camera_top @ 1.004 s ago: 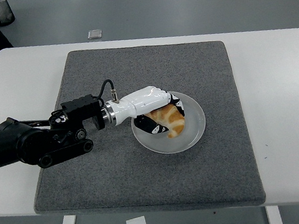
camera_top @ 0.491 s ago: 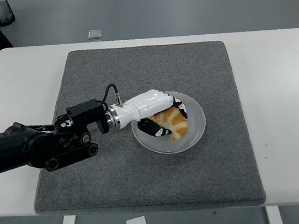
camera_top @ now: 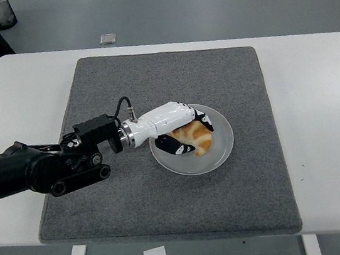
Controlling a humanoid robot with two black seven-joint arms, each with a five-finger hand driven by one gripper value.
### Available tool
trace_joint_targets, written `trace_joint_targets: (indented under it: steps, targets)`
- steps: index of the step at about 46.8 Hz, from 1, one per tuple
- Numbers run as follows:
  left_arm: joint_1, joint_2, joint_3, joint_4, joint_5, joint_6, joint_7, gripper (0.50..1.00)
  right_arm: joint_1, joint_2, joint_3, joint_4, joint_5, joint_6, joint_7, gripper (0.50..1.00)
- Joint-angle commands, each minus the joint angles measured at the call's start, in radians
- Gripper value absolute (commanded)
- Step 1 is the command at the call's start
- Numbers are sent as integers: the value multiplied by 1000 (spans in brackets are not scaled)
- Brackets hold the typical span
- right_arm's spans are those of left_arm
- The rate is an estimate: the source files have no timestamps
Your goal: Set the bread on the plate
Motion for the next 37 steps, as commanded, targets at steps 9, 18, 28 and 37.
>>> trace_joint_targets:
  steps: [9, 18, 28, 37]
  targets:
    - [0, 8, -1, -8, 0, 2, 0, 855, -1, 0, 0, 1, 0, 0, 0, 952]
    - [3, 36, -3, -45, -26, 2, 0, 936, 0, 0, 0, 0, 0, 0, 0, 952]
    - [2, 102, -39, -134, -55, -7, 0, 988, 0, 0, 0, 0, 0, 0, 0, 952]
    - [-8, 169, -142, -186, -96, -64, 1, 992, 0, 0, 0, 1, 0, 0, 0, 952]
